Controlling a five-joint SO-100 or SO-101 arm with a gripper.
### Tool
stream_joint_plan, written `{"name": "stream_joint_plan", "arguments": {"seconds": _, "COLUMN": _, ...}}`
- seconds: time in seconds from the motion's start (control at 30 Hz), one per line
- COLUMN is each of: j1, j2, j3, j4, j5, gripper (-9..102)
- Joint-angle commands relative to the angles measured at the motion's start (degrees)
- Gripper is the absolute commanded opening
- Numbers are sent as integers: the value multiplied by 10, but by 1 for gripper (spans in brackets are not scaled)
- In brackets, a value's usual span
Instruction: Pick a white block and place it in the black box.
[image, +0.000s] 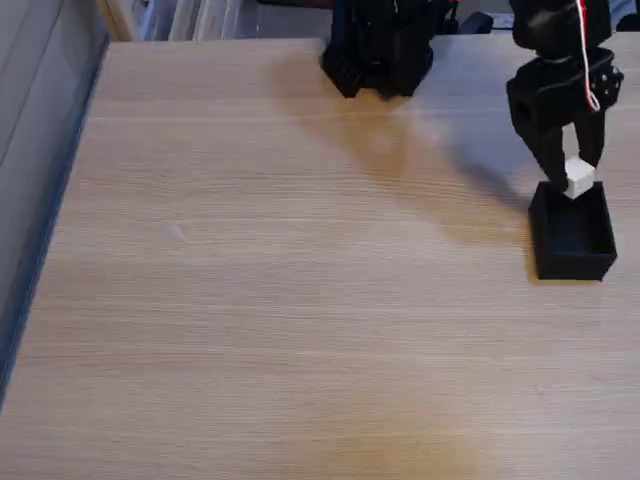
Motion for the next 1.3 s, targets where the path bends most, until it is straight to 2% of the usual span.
{"name": "stream_joint_plan", "arguments": {"seconds": 0.0, "j1": -5, "j2": -20, "j3": -52, "j4": 10, "j5": 13, "gripper": 0}}
{"name": "stream_joint_plan", "arguments": {"seconds": 0.1, "j1": -2, "j2": -41, "j3": -76, "j4": 15, "j5": 17, "gripper": 1}}
{"name": "stream_joint_plan", "arguments": {"seconds": 0.37, "j1": 7, "j2": -49, "j3": -85, "j4": 12, "j5": 32, "gripper": 15}}
{"name": "stream_joint_plan", "arguments": {"seconds": 0.67, "j1": 19, "j2": -47, "j3": -87, "j4": 15, "j5": 24, "gripper": 16}}
{"name": "stream_joint_plan", "arguments": {"seconds": 0.77, "j1": 26, "j2": -40, "j3": -87, "j4": 16, "j5": 23, "gripper": 14}}
{"name": "stream_joint_plan", "arguments": {"seconds": 0.9, "j1": 46, "j2": -9, "j3": -69, "j4": 25, "j5": 23, "gripper": 0}}
{"name": "stream_joint_plan", "arguments": {"seconds": 1.07, "j1": 95, "j2": 64, "j3": -3, "j4": 24, "j5": 4, "gripper": 0}}
{"name": "stream_joint_plan", "arguments": {"seconds": 1.27, "j1": 157, "j2": 210, "j3": 151, "j4": 11, "j5": -75, "gripper": 0}}
